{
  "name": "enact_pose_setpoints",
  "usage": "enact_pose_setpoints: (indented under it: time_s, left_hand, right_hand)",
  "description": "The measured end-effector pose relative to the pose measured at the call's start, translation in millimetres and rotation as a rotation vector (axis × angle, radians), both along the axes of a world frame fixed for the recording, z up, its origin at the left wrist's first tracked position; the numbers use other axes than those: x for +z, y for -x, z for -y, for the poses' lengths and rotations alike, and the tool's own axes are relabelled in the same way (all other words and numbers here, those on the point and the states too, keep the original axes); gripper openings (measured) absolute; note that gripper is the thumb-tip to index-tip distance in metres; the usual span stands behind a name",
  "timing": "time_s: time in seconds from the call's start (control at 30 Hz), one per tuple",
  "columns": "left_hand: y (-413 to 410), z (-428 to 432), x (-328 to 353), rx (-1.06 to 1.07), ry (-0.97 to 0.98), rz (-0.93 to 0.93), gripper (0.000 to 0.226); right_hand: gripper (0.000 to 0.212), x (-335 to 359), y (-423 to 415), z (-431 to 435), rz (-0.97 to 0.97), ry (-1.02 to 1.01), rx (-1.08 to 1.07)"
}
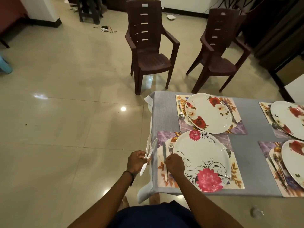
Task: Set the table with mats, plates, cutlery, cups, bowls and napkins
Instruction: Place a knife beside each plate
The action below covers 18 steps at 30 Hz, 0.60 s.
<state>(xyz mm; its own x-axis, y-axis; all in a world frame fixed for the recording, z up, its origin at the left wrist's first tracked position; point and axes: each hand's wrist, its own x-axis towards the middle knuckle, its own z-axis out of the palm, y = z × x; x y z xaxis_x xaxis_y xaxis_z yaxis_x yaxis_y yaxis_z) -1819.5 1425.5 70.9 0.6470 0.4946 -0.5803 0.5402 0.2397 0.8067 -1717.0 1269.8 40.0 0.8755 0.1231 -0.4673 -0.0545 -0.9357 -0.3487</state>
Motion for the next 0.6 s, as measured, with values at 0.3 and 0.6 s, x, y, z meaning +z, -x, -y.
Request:
enact_pose_setpoints:
  time_s: [0.3,0.6]
  left_hand:
    - [0,-2,-1,-0.037,-0.007,-0.026,0.024]
    - [-7,-10,1,-0.068,0.025,-0.002,0.021]
  right_hand:
    - [0.016,11,14,3,0.107,0.077,0.082]
    - [0.008,20,21,-5,0.072,0.022,0.021]
